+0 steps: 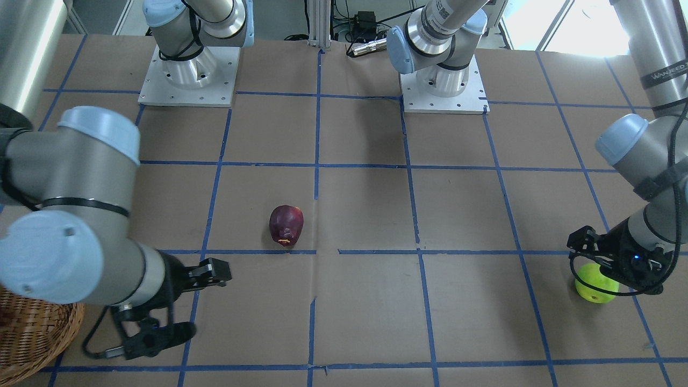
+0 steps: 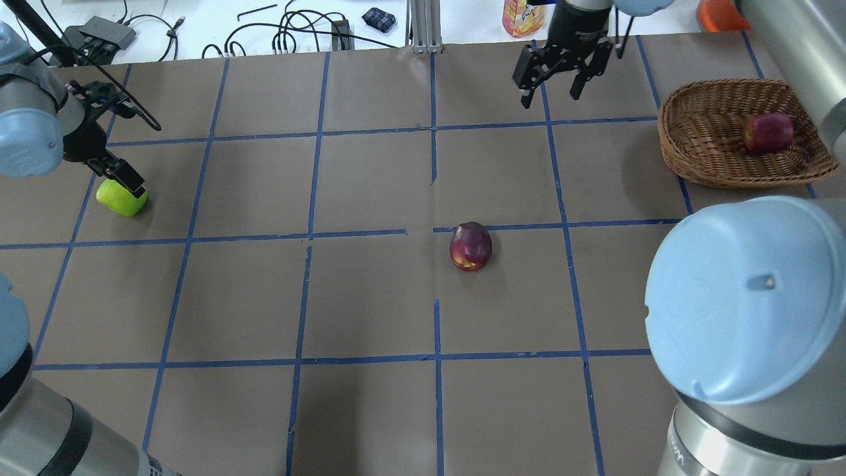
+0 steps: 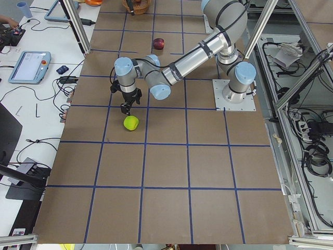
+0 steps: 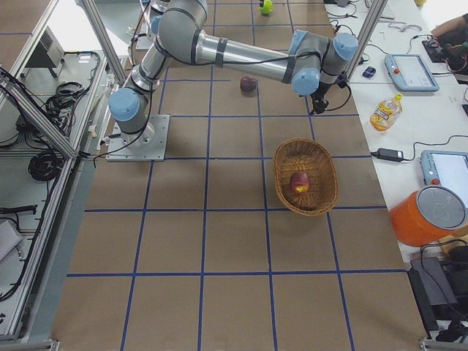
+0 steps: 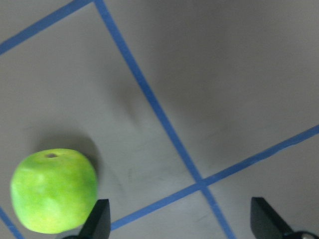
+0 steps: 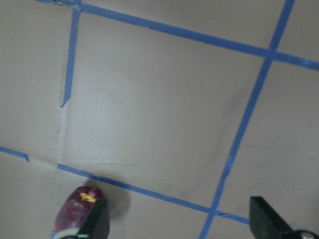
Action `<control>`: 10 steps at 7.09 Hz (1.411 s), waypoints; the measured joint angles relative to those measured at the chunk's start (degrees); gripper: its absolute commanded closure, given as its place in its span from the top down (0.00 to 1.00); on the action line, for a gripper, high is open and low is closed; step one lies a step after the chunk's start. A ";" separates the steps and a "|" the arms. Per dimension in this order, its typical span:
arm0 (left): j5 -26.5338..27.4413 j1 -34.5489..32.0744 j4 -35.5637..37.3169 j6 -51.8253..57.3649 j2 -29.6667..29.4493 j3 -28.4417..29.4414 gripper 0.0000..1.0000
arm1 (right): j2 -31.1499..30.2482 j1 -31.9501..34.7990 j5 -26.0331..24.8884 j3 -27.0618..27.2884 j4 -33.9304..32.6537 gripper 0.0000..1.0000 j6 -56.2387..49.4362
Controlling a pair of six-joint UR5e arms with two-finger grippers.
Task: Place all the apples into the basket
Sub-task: 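Grasp the green apple with the left gripper while right moves toward dark apple, then grasp the dark apple with the right gripper while left lifts green apple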
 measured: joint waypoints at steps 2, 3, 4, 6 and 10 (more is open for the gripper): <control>0.07 1.56 0.90 2.39 -3.31 2.16 1.00 | -0.13 5.76 0.08 2.59 1.88 1.00 13.09; -0.02 1.72 1.02 1.94 -5.00 3.08 1.00 | -0.45 7.36 0.22 4.67 1.87 1.00 16.05; -0.10 1.76 1.77 0.79 -6.55 3.73 1.00 | -1.01 9.11 0.07 7.14 0.71 1.00 18.94; -0.17 1.82 3.74 -0.53 -8.81 4.50 0.75 | -1.60 12.33 -1.69 12.26 -4.37 1.00 23.17; -2.29 2.67 0.33 -3.47 -7.04 5.03 0.13 | -4.82 13.59 -6.54 26.55 -19.71 1.00 24.19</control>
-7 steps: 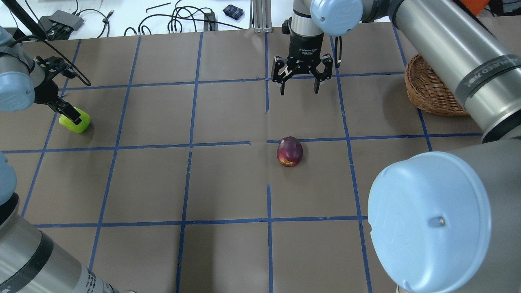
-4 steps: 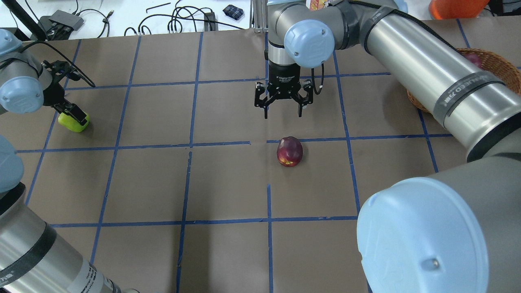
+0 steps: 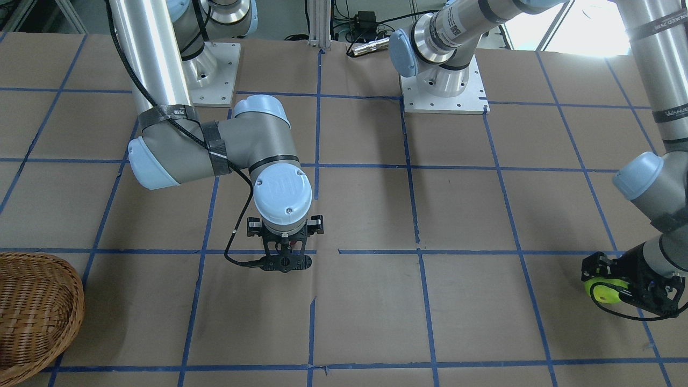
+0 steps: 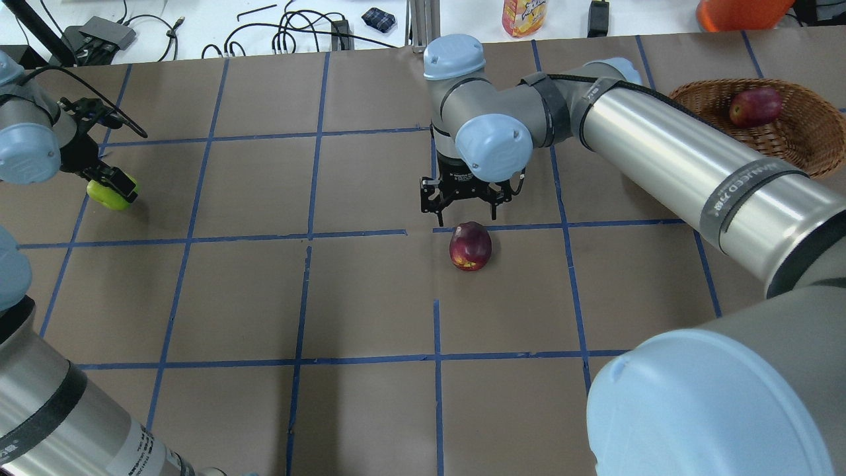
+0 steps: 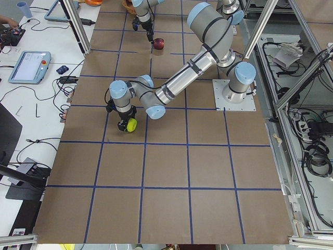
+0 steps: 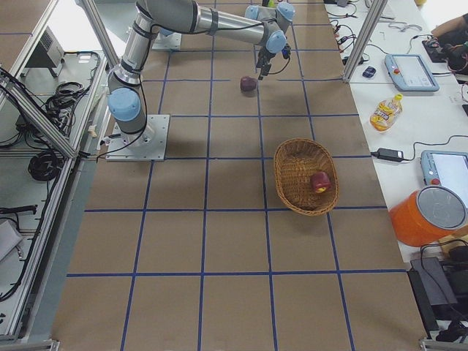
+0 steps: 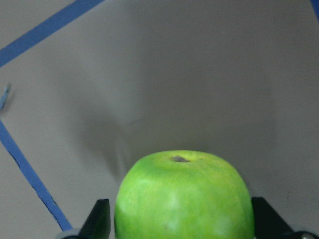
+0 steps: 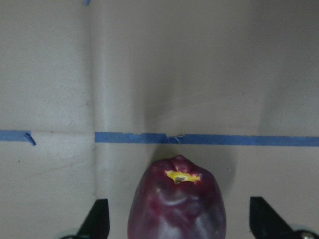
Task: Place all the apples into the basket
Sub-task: 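Grasp the dark apple with the right gripper while left lifts green apple, then drop dark apple into basket with right while left releases green apple center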
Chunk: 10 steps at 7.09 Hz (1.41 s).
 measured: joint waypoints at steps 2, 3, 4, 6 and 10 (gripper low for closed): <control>-2.81 -1.75 -6.83 -4.35 5.75 -1.06 0.13 | -1.54 0.03 -0.18 6.90 -8.08 0.84 0.09; -4.28 -4.05 -9.48 -8.14 8.61 -2.80 0.13 | -2.52 0.04 -0.20 9.17 -9.81 0.35 -0.09; -5.61 -6.22 -10.73 -12.20 11.12 -5.03 0.10 | -3.28 0.08 0.02 10.73 -10.51 0.10 -0.68; -6.11 -10.50 -11.13 -20.37 14.94 -8.61 0.07 | -3.84 -0.19 0.39 11.26 -10.65 0.00 -2.09; -6.46 -27.42 -8.49 -46.64 16.25 -12.02 0.07 | -5.48 -13.11 -0.24 -1.69 4.14 0.00 -18.99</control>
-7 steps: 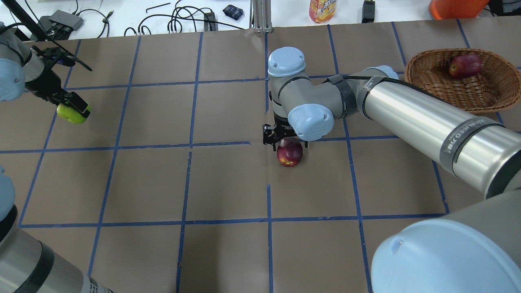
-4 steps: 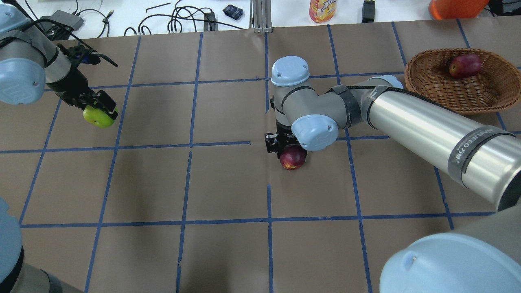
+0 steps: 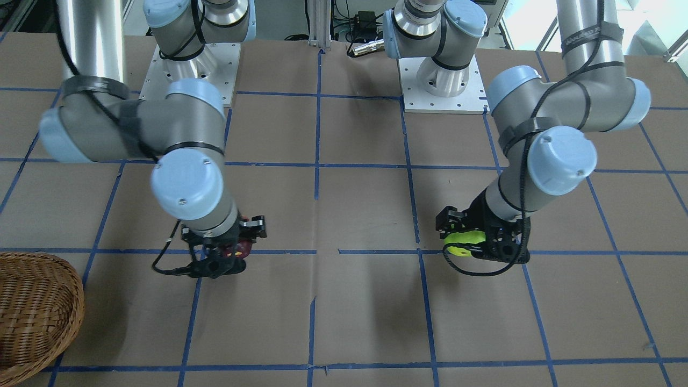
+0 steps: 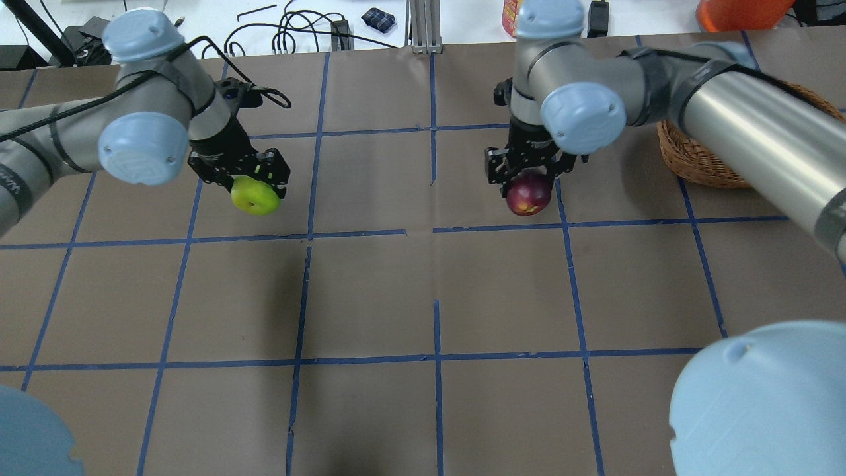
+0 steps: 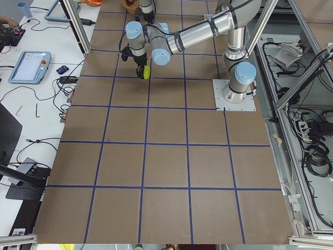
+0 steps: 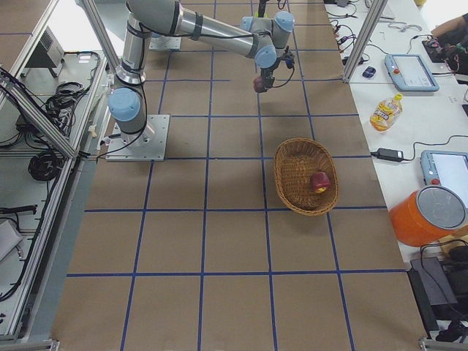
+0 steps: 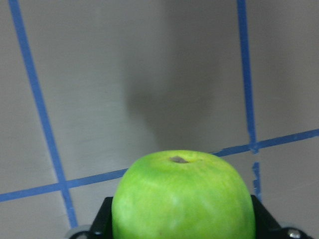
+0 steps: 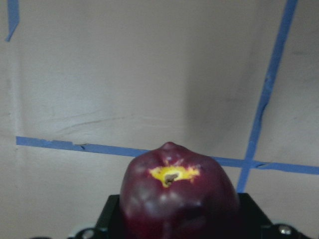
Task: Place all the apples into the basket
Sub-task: 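Drop dark apple into basket with right while left releases green apple center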
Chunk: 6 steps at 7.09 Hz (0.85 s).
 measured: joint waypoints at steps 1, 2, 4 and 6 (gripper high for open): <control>-0.49 -5.26 1.82 -8.42 -0.59 0.12 0.07 | 0.55 -4.20 -0.93 -3.63 2.96 0.00 -7.94; -1.20 -10.69 4.88 -18.26 -1.42 0.38 0.04 | 1.22 -7.94 -2.96 -6.17 3.62 0.00 -15.27; -3.34 -20.25 11.82 -37.02 -4.72 0.46 0.06 | 3.42 -15.96 -5.46 -7.99 -2.17 0.01 -27.91; -3.66 -26.24 18.75 -46.21 -9.42 0.34 0.72 | 7.37 -23.05 -5.81 -8.71 -9.15 0.19 -39.23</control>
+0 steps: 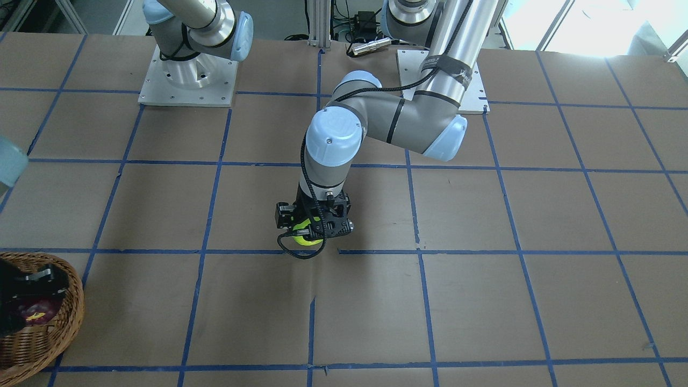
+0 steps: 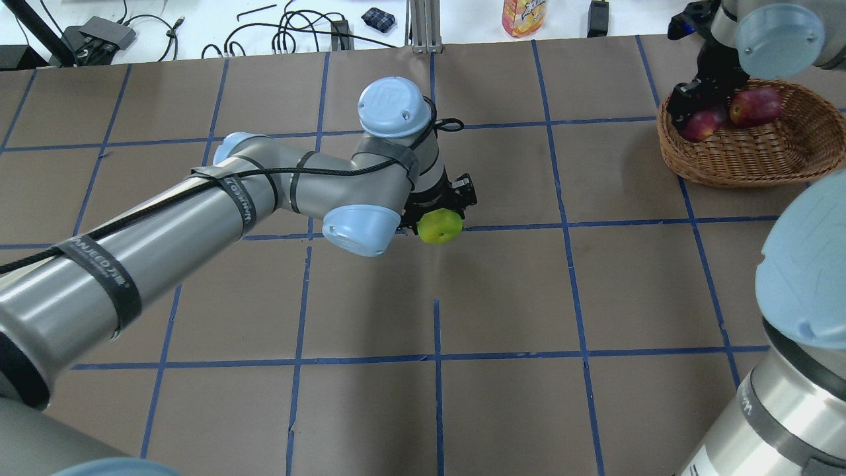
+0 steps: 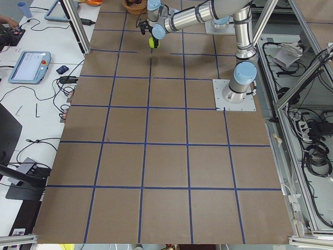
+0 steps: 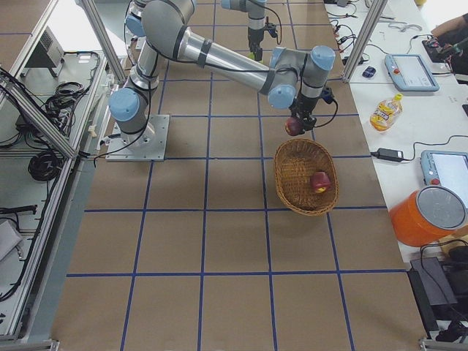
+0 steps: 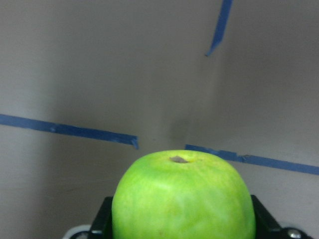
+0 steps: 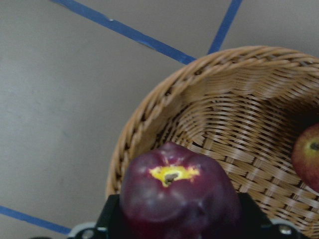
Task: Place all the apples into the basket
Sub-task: 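Drop dark apple into basket with right while left releases green apple center, then grasp the green apple at center with the right gripper while left withdraws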
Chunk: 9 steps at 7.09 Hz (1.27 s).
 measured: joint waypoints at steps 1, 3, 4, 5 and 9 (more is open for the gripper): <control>0.32 -2.40 2.69 -3.12 -1.84 0.00 1.00 | 1.00 -2.08 0.00 0.10 -1.53 0.99 -3.13; 0.55 -3.58 4.67 -3.81 -2.74 0.28 1.00 | 2.52 -4.92 0.56 0.46 -3.48 1.00 -5.42; 0.56 -2.21 4.54 -2.28 -2.15 0.26 1.00 | 3.01 -5.89 0.74 0.50 -3.79 1.00 -5.56; 0.34 0.02 3.46 -0.13 -0.87 0.54 1.00 | 2.92 -6.14 1.18 0.47 -3.71 1.00 -5.45; -0.51 16.46 -18.08 26.51 10.39 5.84 1.00 | -4.18 5.09 3.81 0.59 6.72 1.00 10.40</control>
